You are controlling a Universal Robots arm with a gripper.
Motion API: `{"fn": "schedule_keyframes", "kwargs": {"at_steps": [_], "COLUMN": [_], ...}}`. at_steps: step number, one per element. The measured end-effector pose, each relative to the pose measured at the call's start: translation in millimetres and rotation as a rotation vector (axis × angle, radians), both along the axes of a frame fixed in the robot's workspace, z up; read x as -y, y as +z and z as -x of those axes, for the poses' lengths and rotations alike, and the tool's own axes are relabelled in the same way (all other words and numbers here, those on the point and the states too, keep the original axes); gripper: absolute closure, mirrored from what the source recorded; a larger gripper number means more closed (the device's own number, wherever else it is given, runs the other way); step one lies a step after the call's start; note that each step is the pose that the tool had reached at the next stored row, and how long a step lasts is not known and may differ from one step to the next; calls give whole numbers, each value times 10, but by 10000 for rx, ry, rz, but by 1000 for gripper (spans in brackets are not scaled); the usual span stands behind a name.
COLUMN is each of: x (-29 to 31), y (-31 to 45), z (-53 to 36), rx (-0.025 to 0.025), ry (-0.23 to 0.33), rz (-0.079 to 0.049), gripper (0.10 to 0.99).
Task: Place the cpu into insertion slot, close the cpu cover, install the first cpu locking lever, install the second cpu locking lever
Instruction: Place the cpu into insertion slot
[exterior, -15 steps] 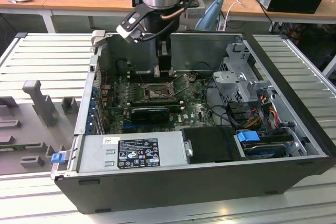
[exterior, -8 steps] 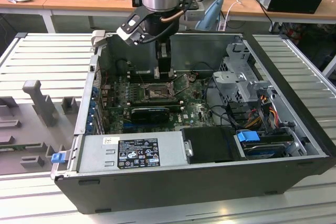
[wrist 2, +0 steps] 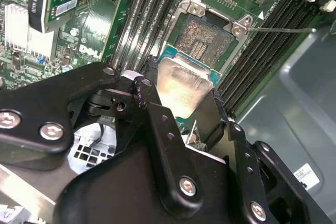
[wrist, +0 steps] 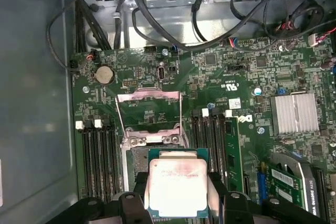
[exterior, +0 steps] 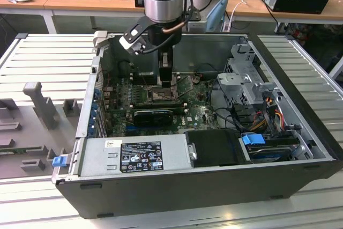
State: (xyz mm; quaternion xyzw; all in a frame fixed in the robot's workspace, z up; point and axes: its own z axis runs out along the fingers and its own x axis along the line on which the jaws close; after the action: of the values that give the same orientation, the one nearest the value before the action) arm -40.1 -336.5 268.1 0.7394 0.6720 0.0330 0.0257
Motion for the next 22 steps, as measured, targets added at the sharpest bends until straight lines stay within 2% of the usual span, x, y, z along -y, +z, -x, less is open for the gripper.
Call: {"fn": "schedule_keyframes", "kwargs": {"at_steps": [9, 15, 18, 20, 22], "x": [-5, -6, -9, -31, -101], "y": [-204, -295, -390, -467, -506], "z": [1, 2, 3, 2, 39], "rx": [0, -1, -1, 0, -1], "ry": [23, 456, 593, 643, 832], "rz": [-11, -56, -58, -64, -67], "gripper": [557, 557, 557, 557, 557]}}
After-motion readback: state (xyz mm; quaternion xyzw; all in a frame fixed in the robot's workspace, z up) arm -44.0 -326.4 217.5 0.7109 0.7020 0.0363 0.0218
